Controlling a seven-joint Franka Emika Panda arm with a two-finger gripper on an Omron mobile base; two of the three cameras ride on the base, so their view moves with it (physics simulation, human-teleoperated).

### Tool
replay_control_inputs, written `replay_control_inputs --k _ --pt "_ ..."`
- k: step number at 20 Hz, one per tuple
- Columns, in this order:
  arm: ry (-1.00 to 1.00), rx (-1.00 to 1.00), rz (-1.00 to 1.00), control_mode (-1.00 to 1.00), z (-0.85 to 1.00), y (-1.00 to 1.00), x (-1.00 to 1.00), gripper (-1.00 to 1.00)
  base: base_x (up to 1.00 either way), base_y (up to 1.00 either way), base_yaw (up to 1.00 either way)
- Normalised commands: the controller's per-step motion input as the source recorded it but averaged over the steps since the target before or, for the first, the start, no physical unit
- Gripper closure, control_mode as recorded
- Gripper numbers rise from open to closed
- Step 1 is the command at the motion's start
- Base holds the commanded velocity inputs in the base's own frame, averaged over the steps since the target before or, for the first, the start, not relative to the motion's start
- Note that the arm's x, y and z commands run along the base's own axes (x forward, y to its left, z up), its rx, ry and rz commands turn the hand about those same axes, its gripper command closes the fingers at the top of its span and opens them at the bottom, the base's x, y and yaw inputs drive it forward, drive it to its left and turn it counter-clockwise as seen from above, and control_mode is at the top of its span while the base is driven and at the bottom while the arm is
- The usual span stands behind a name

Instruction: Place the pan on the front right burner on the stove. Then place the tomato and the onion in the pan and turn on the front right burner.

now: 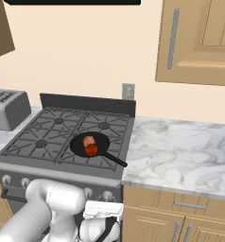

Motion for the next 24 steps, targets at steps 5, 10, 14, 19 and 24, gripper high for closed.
replay_control_inputs --k 5,10,14,19,24 --pt "0.00 0.00 0.00 -1.00 0.00 0.00 0.00 1.00 0.00 0.00 0.00" --pt "0.00 -0.01 0.00 -1.00 0.00 0.00 0.00 1.00 0.00 0.00 0.00" --pt "0.00 -0.13 0.00 -1.00 -0.15 0.00 0.00 1.00 0.00 0.00 0.00" --pt "0.00 -0.24 -0.02 -1.00 -0.28 0.00 0.00 1.00 0.00 0.00 0.00" --pt "0.00 -0.25 -0.03 -1.00 -0.18 -0.01 0.00 1.00 0.00 0.00 0.00"
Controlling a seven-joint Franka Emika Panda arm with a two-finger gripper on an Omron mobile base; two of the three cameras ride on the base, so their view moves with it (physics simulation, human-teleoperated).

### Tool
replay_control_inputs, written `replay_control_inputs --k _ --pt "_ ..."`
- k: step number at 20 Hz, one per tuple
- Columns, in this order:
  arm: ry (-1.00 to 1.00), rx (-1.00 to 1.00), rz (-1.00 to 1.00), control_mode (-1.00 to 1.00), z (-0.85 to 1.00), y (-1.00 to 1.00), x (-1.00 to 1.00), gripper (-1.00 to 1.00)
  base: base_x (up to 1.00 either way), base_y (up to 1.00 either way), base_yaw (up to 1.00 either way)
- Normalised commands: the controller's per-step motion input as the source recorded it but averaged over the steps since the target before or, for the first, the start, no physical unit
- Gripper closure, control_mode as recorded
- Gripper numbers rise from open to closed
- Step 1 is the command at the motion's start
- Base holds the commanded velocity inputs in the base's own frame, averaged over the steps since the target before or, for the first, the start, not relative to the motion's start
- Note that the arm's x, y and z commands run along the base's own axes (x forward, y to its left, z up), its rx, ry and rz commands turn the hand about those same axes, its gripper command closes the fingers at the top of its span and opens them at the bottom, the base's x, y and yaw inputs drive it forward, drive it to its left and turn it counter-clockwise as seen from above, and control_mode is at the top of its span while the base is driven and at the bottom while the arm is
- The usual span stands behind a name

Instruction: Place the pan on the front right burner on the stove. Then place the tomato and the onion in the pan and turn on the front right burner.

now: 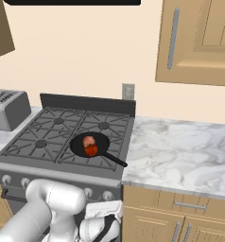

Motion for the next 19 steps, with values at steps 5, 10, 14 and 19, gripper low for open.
replay_control_inputs --k 5,10,14,19 --pt "0.00 -0.25 -0.03 -1.00 -0.22 -0.04 0.00 1.00 0.00 0.00 0.00" --pt "0.00 -0.28 -0.04 -1.00 -0.36 -0.06 -0.03 1.00 0.00 0.00 0.00" --pt "0.00 -0.27 -0.03 -1.00 -0.27 -0.04 -0.08 1.00 0.00 0.00 0.00" --pt "0.00 -0.25 -0.04 -1.00 -0.25 -0.04 -0.10 1.00 0.00 0.00 0.00"
